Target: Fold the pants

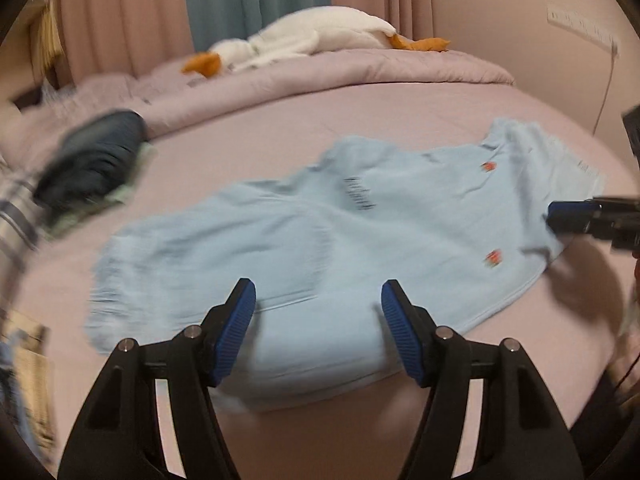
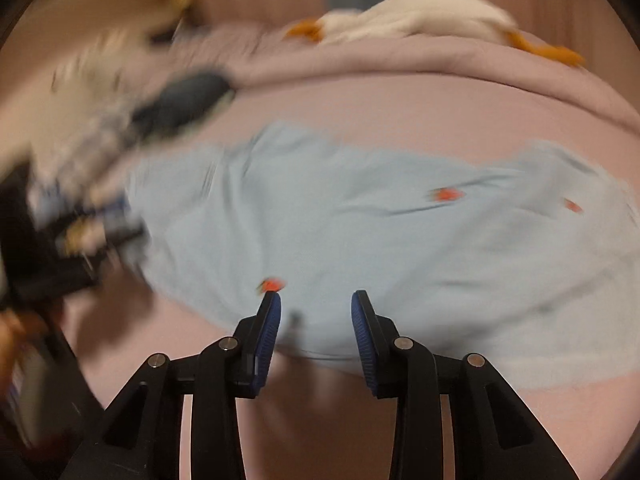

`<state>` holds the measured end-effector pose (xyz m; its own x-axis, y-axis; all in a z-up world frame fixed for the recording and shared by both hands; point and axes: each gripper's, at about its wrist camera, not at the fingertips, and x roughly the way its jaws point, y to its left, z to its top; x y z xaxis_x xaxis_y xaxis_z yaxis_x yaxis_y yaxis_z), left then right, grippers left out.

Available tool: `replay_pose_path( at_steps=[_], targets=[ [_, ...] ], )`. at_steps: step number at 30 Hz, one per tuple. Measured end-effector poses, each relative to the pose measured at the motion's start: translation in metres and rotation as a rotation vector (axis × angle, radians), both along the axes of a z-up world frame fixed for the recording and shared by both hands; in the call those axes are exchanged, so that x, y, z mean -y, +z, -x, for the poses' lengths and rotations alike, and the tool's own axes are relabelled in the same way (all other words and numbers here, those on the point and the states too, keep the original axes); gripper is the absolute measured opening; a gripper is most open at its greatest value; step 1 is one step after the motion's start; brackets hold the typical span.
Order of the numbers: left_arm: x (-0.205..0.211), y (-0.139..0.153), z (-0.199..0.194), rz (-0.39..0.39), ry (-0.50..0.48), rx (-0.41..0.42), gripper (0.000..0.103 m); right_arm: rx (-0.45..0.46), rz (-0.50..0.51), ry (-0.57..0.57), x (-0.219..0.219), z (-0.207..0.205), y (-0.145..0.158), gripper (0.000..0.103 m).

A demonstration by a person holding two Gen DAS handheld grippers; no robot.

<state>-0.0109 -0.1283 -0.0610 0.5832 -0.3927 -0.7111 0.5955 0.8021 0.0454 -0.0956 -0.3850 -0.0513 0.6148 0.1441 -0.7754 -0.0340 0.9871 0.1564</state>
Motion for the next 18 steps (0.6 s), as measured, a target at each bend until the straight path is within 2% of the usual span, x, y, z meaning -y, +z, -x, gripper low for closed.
replay_pose_path(
  at_steps=[3, 4, 8, 10, 12, 16, 18],
  targets=[
    [0.023, -0.003, -0.007, 0.048, -0.001, -0.060, 0.065, 0.055, -0.177, -0.207, 0.076, 0.019, 0.014, 0.036],
    [0.030, -0.004, -0.011, 0.068, 0.002, -0.083, 0.065, 0.065, -0.249, -0.319, 0.114, 0.027, 0.014, 0.036],
    [0.052, -0.011, -0.022, 0.136, 0.034, -0.164, 0.065, 0.106, -0.362, -0.618, 0.205, 0.051, 0.008, 0.036],
    [0.057, -0.018, -0.024, 0.132, 0.059, -0.179, 0.066, 0.133, -0.393, -0.694, 0.238, 0.053, 0.006, 0.036],
    [0.059, -0.028, -0.024, 0.109, 0.078, -0.186, 0.067, 0.138, -0.388, -0.720, 0.253, 0.046, 0.007, 0.036],
    [0.063, -0.033, -0.016, 0.082, 0.057, -0.157, 0.072, 0.093, -0.329, -0.738, 0.267, 0.015, 0.004, 0.036],
    [0.061, -0.033, -0.017, 0.086, 0.058, -0.161, 0.072, 0.086, -0.358, -0.753, 0.272, 0.005, -0.002, 0.035]
  ],
)
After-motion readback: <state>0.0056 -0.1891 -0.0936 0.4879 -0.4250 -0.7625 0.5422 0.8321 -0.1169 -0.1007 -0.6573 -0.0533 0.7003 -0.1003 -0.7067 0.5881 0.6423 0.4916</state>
